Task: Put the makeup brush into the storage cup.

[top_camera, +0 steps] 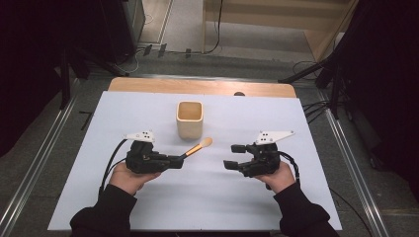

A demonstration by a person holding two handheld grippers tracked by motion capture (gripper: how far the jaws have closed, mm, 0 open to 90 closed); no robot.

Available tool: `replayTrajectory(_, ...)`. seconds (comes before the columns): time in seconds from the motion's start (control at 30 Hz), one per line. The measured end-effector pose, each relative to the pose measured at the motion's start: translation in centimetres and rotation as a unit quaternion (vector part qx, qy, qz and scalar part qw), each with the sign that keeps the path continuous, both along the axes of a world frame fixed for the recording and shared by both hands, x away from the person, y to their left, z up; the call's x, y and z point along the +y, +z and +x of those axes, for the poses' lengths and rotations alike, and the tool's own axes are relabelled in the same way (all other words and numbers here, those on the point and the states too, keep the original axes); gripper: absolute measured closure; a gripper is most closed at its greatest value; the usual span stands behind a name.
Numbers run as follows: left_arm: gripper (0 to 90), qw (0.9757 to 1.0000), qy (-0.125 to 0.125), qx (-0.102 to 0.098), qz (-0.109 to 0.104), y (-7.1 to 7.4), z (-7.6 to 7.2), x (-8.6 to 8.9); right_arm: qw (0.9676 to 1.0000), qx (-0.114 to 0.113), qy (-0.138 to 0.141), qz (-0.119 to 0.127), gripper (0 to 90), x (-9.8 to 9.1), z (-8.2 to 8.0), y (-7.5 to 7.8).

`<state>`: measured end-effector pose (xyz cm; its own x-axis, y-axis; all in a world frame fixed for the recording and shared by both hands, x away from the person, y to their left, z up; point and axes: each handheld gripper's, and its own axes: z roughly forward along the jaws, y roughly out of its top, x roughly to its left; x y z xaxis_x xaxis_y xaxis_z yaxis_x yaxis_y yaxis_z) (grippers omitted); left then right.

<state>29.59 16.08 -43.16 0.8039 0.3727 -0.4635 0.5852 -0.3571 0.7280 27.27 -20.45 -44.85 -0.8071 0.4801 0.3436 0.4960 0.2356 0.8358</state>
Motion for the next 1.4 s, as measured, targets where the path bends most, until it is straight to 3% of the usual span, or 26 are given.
replayTrajectory(0.1,79.5,0.9999,0.01,0.004,-0.013,0.0,0.0,0.1,0.9999,-0.007,-0.011,0.001,29.6,0.1,-0.2,0.0)
replayTrajectory(0.3,79.5,0.9985,0.024,0.006,-0.048,-0.2,-0.5,0.0,0.9993,0.004,-0.034,0.017,26.3,0.9,-0.6,0.1)
replayTrajectory(0.53,79.5,0.9974,0.031,-0.007,-0.066,-0.5,-1.4,-0.3,0.9975,0.011,-0.049,0.051,19.0,2.1,-0.9,0.1)
replayTrajectory(0.6,79.5,0.997,0.031,-0.008,-0.07,-0.6,-1.6,-0.4,0.9977,0.006,-0.049,0.047,19.1,2.4,-1.1,0.1)
replayTrajectory(0.73,79.5,0.9944,0.037,0.004,-0.099,-0.9,-1.9,-0.7,0.9958,0.013,-0.058,0.07,21.0,2.9,-1.3,0.0)
replayTrajectory(0.9,79.4,0.992,0.037,0.024,-0.119,-1.4,-2.1,-1.1,0.994,0.017,-0.063,0.088,22.1,3.5,-1.6,0.0)
replayTrajectory(1.07,79.5,0.9907,0.042,0.031,-0.126,-1.8,-2.2,-1.2,0.9908,0.039,-0.06,0.115,26.7,3.9,-1.4,-0.3)
replayTrajectory(1.17,79.5,0.9908,0.042,0.03,-0.125,-1.8,-2.2,-1.3,0.9906,0.05,-0.061,0.111,26.8,4.2,-1.3,-0.5)
replayTrajectory(1.27,79.5,0.9904,0.047,0.028,-0.127,-1.8,-2.3,-1.4,0.9885,0.061,-0.066,0.121,28.2,4.5,-1.1,-0.7)
replayTrajectory(1.4,79.5,0.9898,0.053,0.029,-0.129,-2.0,-2.3,-1.5,0.987,0.063,-0.074,0.128,29.5,4.9,-1.1,-0.8)
